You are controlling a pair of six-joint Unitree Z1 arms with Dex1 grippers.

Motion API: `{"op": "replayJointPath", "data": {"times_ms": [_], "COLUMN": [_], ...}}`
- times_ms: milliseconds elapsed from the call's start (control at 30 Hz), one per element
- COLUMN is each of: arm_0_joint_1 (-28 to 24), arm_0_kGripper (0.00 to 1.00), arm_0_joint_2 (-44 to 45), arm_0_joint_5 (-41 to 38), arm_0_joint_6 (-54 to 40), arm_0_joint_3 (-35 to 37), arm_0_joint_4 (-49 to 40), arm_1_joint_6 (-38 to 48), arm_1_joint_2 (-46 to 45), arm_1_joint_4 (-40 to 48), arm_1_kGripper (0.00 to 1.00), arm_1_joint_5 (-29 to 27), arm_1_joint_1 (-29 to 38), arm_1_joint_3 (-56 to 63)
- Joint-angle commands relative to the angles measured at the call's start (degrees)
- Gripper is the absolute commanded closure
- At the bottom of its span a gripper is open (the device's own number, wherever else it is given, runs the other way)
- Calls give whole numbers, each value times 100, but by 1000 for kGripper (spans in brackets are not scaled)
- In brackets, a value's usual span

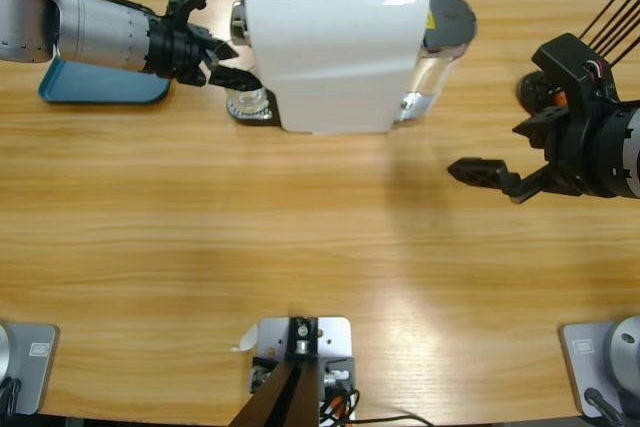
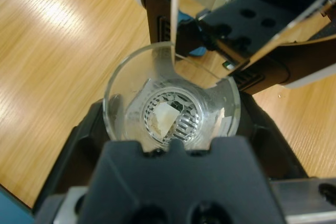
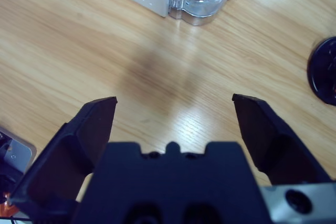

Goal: Pour coffee

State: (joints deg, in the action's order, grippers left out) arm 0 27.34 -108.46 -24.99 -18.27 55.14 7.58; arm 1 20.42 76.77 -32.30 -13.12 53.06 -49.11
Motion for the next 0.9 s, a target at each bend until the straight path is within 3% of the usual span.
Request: {"op": "replayJointPath", "data": {"times_ms": [33,300,533,700,833,867,900], "arm_0_joint_1": [-27,-67,-440,-245,238,328,402], "arm_0_kGripper": [13,9,5,2,0,0,0], "arm_0_joint_2": [-245,-8,1122,2078,2718,2880,3017], "arm_0_joint_5": [46,15,405,987,1484,1634,1746], "arm_0_joint_6": [-474,-942,-799,185,1417,1579,1751], "arm_0_joint_3": [-232,-425,-871,-1181,-1260,-1299,-1339], "arm_0_joint_4": [-46,-39,-55,-609,-1676,-1943,-2175], "arm_1_joint_6": [-55,-55,-136,-303,-720,-1052,-1337], "arm_1_joint_2": [160,193,124,73,232,286,348], "arm_1_joint_4": [71,119,-124,-382,-639,-646,-646], "arm_1_kGripper": [0,0,0,0,4,89,265], "arm_1_joint_5": [116,129,-42,-195,-3,343,707], "arm_1_joint_1": [-59,-59,-59,-152,-926,-1177,-1372], "arm_1_joint_3": [147,131,-299,-904,-1591,-1769,-1952]}}
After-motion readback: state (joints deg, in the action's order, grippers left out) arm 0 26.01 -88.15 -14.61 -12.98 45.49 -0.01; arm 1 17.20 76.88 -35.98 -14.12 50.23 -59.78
